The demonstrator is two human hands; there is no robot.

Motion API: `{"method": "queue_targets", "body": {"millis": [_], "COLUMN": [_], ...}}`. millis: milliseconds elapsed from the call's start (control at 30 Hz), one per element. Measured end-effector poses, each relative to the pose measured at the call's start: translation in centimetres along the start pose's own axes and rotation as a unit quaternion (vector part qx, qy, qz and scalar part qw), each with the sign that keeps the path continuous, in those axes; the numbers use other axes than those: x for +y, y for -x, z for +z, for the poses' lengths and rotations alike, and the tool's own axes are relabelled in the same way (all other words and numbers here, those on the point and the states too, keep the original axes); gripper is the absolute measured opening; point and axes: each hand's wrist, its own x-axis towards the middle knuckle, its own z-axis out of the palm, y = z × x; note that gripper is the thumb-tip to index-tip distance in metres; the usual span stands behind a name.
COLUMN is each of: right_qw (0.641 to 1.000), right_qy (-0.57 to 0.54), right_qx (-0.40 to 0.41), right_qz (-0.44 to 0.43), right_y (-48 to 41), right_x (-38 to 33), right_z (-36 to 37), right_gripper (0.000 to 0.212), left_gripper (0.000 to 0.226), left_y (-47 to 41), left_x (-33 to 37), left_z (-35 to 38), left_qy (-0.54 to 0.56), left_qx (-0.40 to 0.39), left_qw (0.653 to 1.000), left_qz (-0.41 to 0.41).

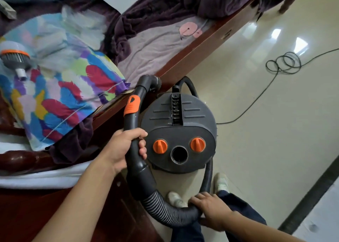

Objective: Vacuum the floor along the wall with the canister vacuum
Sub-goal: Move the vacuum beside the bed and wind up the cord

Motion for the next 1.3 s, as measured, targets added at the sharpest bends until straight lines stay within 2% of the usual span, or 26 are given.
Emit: {"method": "queue_targets", "body": {"millis": [67, 133, 200, 333, 400, 500, 633, 700, 767, 833, 867, 933, 1033, 1100, 1133, 1200, 1300], "right_qw": [0.999, 0.999, 0.996, 0.986, 0.984, 0.976, 0.971, 0.968, 0.939, 0.87, 0.836, 0.809, 0.827, 0.857, 0.872, 0.89, 0.891], "right_qy": [0.0, 0.014, 0.014, -0.034, -0.049, -0.09, -0.164, -0.169, -0.168, -0.168, -0.156, -0.104, -0.036, 0.01, 0.023, 0.016, 0.007], "right_qx": [0.032, 0.043, 0.084, 0.161, 0.172, 0.195, 0.168, 0.185, 0.298, 0.461, 0.522, 0.573, 0.559, 0.515, 0.489, 0.456, 0.452], "right_qz": [0.001, -0.011, -0.023, -0.024, -0.026, -0.028, -0.049, -0.014, 0.027, 0.05, 0.06, 0.075, 0.043, 0.025, 0.016, 0.008, 0.04], "right_y": [0.0, 0.0, 0.0, -0.6, -1.5, -2.3, -2.4, -1.4, 0.0, 0.9, 1.0, 0.4, -1.4, -2.6, -3.3, -4.0, -4.1], "right_x": [0.0, -0.6, -1.7, -5.8, -8.0, -10.9, -11.4, -8.9, -6.0, -3.4, -2.4, -1.3, -1.2, -1.6, -1.6, -1.6, -0.3], "right_z": [-0.3, -0.9, -1.5, -3.4, -4.6, -6.0, -8.1, -9.7, -12.2, -15.7, -17.8, -22.1, -28.0, -30.9, -31.9, -33.1, -33.5], "right_gripper": [0.052, 0.055, 0.059, 0.054, 0.049, 0.054, 0.056, 0.055, 0.038, 0.021, 0.025, 0.049, 0.085, 0.089, 0.077, 0.037, 0.025], "left_gripper": [0.019, 0.018, 0.027, 0.034, 0.033, 0.032, 0.026, 0.031, 0.032, 0.026, 0.025, 0.025, 0.026, 0.027, 0.028, 0.029, 0.03], "left_y": [-0.2, -0.2, -0.1, 0.7, 1.3, 1.6, 0.7, 0.4, 0.5, 0.4, 0.3, 0.0, -0.1, -0.1, -0.2, -0.8, -3.0], "left_x": [1.1, 2.4, 3.7, 5.6, 6.1, 4.6, 3.2, 4.3, 5.7, 6.9, 7.5, 8.4, 9.5, 10.3, 10.7, 11.4, 11.8], "left_z": [1.3, 2.6, 3.8, 4.4, 3.7, 2.7, 0.4, -1.5, -3.0, -3.7, -3.7, -3.6, -3.2, -2.9, -2.8, -2.7, -2.1], "left_qy": [-0.017, -0.03, -0.035, -0.068, -0.097, -0.135, -0.285, -0.367, -0.425, -0.434, -0.434, -0.436, -0.447, -0.463, -0.468, -0.469, -0.477], "left_qx": [-0.03, -0.053, -0.069, -0.072, -0.069, -0.043, 0.026, 0.008, -0.022, -0.033, -0.039, -0.065, -0.113, -0.15, -0.164, -0.171, -0.117], "left_qw": [0.999, 0.998, 0.994, 0.985, 0.98, 0.974, 0.934, 0.906, 0.882, 0.877, 0.876, 0.873, 0.864, 0.848, 0.843, 0.839, 0.83], "left_qz": [0.003, 0.032, 0.08, 0.141, 0.158, 0.175, 0.214, 0.208, 0.202, 0.204, 0.207, 0.208, 0.204, 0.209, 0.21, 0.217, 0.264]}}
